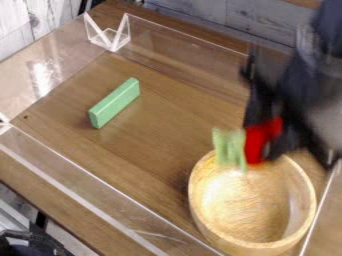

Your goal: Move the red object to the left side of the table

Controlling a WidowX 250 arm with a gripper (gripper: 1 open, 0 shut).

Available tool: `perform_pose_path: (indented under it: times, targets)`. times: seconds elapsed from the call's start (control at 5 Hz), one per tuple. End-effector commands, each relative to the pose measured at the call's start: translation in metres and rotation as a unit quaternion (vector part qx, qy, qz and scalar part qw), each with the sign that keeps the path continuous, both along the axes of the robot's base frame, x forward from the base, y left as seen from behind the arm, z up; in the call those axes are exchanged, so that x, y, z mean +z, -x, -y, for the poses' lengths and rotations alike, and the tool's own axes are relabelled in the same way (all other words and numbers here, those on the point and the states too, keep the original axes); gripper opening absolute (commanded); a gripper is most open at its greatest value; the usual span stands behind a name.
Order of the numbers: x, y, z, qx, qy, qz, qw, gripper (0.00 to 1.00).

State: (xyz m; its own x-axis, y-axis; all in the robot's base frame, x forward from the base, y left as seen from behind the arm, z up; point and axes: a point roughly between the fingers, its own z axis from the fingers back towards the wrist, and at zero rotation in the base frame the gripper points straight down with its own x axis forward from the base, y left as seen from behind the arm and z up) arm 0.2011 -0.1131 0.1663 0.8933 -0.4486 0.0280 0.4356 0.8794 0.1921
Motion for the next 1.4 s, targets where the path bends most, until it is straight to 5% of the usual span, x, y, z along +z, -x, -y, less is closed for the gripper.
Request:
perform_pose_path:
  times: [0.0, 0.4, 1.0, 1.2]
  targets:
    - [0.023, 0.001, -0.006, 0.002, 0.009, 0.035, 0.9994, 0.00]
    - [0.031, 0.009, -0.008, 0.036, 0.039, 0.061, 0.9968, 0.00]
    - [-0.018, 0.015, 0.026, 0.038, 0.080, 0.089, 0.9921, 0.00]
    - [0.000, 0.012, 0.033, 0.043, 0.085, 0.092, 0.9912, 0.00]
